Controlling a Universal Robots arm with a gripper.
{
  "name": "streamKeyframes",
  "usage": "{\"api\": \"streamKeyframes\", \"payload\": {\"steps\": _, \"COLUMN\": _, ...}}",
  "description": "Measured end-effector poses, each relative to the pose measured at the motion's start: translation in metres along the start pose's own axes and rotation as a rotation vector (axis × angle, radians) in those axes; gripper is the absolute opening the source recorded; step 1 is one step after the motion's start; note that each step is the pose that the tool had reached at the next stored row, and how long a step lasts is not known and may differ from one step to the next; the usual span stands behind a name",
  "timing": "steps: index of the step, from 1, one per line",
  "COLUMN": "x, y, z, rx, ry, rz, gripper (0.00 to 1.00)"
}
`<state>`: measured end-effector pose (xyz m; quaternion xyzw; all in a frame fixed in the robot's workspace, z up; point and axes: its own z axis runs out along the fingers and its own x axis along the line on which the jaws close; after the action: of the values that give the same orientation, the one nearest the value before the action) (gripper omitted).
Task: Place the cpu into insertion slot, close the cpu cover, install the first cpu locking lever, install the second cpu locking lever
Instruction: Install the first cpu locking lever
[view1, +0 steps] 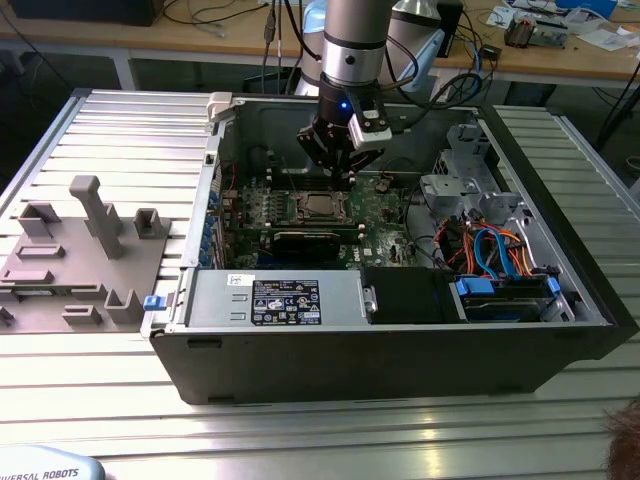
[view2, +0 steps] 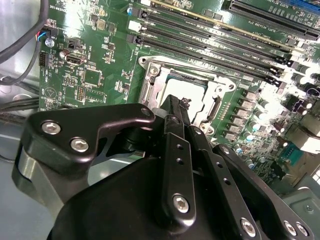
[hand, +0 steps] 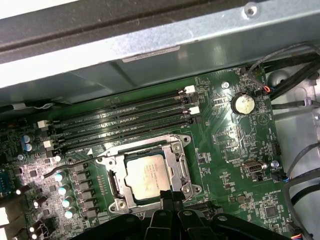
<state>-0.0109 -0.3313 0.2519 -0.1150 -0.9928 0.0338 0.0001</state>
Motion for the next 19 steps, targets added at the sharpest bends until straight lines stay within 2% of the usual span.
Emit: {"api": "streamKeyframes", "payload": {"steps": 19, "x": 0.0, "y": 0.0, "z": 0.0, "rx": -0.0001, "ry": -0.0011, "rz": -0.015, "gripper": 0.11}}
